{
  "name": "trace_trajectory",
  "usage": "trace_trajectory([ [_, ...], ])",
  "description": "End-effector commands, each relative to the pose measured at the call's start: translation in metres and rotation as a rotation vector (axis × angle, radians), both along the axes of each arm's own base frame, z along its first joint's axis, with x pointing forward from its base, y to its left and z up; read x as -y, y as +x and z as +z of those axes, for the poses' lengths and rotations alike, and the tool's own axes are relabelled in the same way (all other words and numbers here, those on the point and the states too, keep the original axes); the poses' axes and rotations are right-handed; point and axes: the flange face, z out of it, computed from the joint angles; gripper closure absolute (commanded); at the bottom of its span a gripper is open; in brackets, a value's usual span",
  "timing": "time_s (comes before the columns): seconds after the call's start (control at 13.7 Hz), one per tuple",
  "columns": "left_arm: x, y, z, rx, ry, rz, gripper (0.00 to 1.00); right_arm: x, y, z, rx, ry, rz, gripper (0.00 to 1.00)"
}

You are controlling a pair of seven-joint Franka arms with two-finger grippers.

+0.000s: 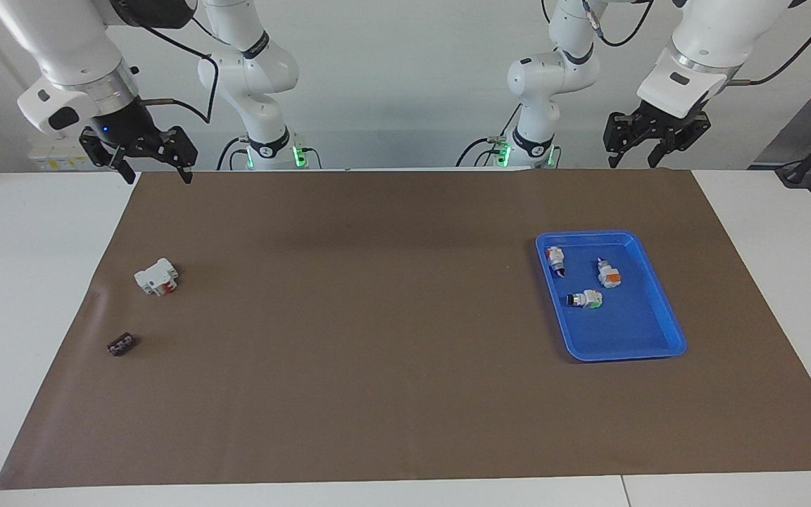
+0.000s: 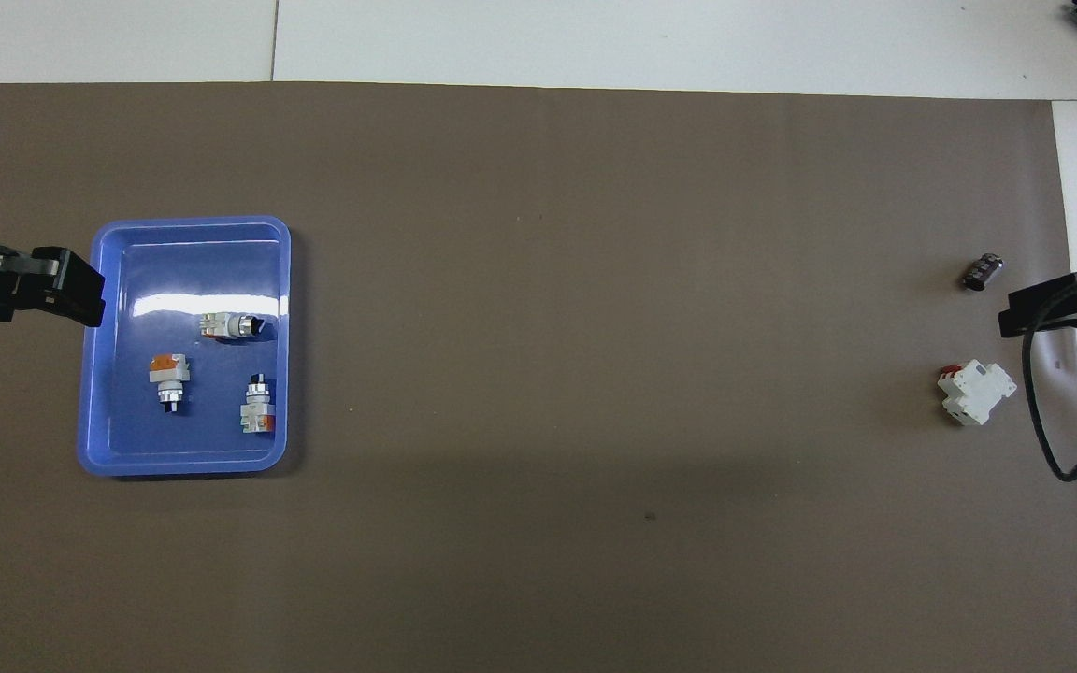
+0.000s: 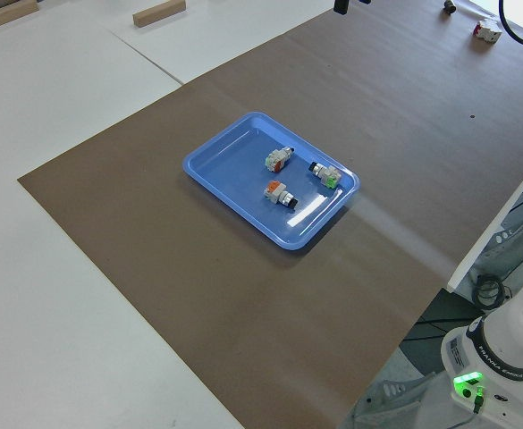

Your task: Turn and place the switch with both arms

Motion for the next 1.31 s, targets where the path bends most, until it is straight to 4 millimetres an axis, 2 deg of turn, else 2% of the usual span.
trace_trajectory([
  [0.0,0.002,-0.004,-0.023,0.027,0.038,-0.019,0.33,0.003,-0.001,-0.001,0.005,-0.009,0.000,0.00],
  [0.22,-0.004,0.002,-0.064,0.030,0.025,-0.008,0.29,-0.004,-0.001,-0.001,0.001,0.004,-0.033,0.00],
  [0.29,-0.001,-0.001,-0.074,0.052,0.029,-0.014,0.22,-0.004,-0.002,-0.001,-0.002,0.006,-0.035,0.00],
  [0.36,0.001,-0.002,-0.078,0.075,0.031,-0.019,0.00,-0.005,-0.002,-0.001,-0.005,0.006,-0.036,0.00],
  [0.58,0.002,0.002,-0.065,0.108,-0.032,0.005,0.00,-0.004,-0.002,-0.001,-0.005,0.006,-0.036,0.00],
  [0.87,-0.027,0.009,-0.053,0.131,-0.088,0.065,0.00,-0.002,-0.001,-0.001,0.001,0.006,-0.041,0.00],
  [1.24,-0.033,0.006,-0.046,0.133,-0.074,0.077,0.00,-0.002,-0.002,0.000,-0.002,0.007,-0.041,0.00],
])
